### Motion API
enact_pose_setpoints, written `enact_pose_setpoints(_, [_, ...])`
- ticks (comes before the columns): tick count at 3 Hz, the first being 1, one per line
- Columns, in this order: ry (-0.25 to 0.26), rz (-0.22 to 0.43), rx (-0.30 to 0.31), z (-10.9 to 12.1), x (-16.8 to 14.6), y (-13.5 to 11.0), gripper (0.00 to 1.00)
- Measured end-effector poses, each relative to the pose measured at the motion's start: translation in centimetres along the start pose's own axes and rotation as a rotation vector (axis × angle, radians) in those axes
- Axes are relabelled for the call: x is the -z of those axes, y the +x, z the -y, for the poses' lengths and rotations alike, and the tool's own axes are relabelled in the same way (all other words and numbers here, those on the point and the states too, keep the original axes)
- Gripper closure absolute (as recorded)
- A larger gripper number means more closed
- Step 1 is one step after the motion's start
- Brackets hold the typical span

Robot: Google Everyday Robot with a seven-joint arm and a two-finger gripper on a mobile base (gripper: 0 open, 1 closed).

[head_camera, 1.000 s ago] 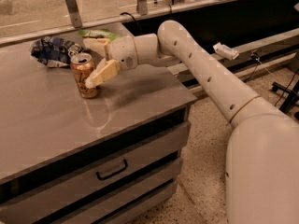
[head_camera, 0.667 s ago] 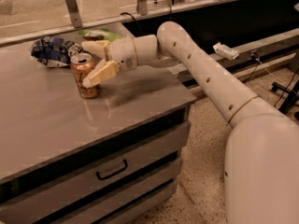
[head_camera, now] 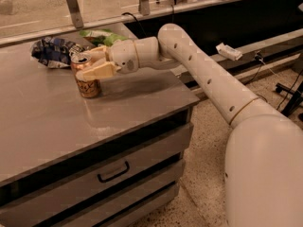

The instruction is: Knock orange can over

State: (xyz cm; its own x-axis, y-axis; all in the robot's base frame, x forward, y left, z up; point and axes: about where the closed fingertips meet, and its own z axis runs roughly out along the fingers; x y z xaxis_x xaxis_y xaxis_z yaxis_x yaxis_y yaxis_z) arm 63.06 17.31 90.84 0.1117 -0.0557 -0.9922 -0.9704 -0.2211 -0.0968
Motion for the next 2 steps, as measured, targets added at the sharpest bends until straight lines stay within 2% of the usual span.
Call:
enact_pose_setpoints(1, [-0.006,0.009,-0.002,0.0,0.1,-0.1,0.82])
enact_pose_setpoints(2, [0.032,-0.073,0.032,0.3,1.3,-0.9,1.00])
